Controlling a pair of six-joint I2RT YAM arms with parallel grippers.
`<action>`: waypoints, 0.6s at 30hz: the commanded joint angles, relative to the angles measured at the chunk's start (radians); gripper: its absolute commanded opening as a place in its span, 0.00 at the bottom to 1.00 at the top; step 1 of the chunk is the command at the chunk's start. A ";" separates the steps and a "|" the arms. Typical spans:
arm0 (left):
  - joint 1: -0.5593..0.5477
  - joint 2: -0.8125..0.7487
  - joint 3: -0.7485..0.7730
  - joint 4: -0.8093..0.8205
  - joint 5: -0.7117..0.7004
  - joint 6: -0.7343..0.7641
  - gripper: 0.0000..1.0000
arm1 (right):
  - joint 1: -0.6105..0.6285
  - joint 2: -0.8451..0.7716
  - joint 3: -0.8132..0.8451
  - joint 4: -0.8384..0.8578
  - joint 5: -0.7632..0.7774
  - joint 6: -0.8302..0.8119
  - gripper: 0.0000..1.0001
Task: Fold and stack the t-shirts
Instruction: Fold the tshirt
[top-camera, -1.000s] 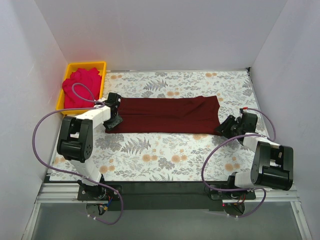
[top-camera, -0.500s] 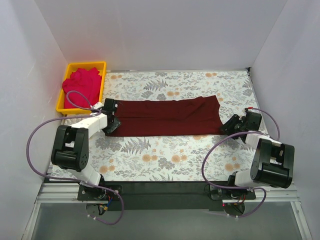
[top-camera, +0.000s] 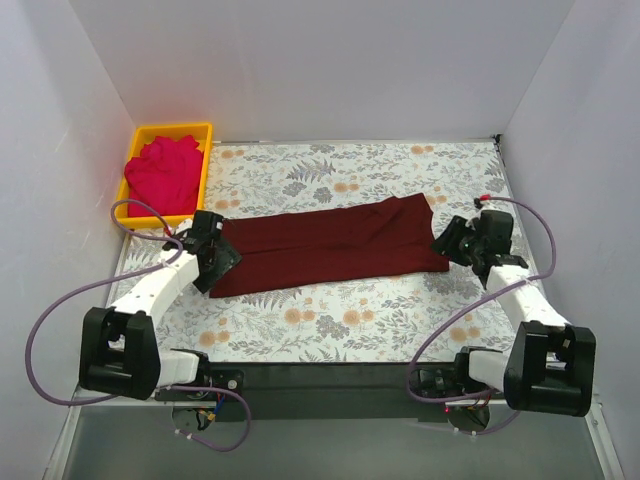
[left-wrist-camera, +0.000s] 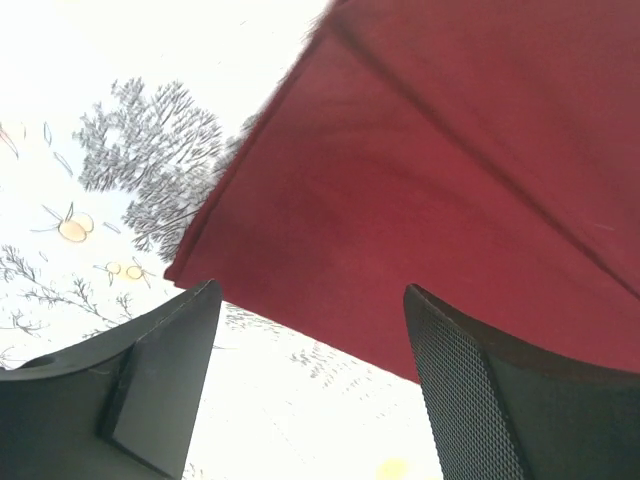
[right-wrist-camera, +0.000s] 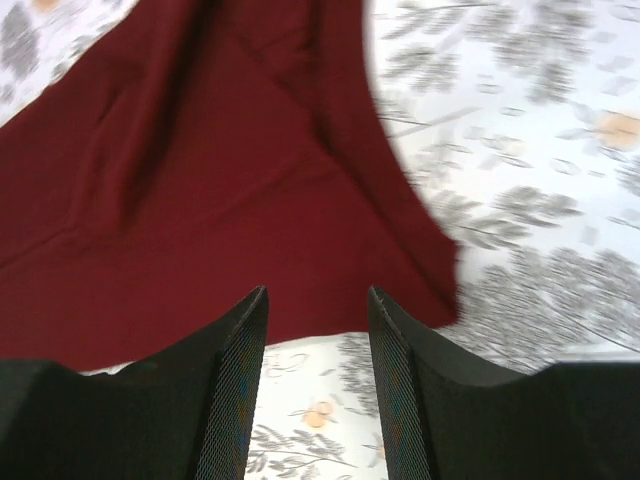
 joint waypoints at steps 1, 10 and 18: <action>-0.005 -0.040 0.067 -0.015 0.023 0.074 0.73 | 0.104 0.029 0.057 0.008 -0.021 -0.021 0.51; -0.018 0.183 0.089 -0.005 0.121 0.096 0.67 | 0.153 0.259 0.077 0.035 0.020 -0.010 0.45; -0.146 0.167 -0.084 -0.009 0.368 0.037 0.67 | 0.138 0.460 0.204 0.055 0.114 -0.093 0.47</action>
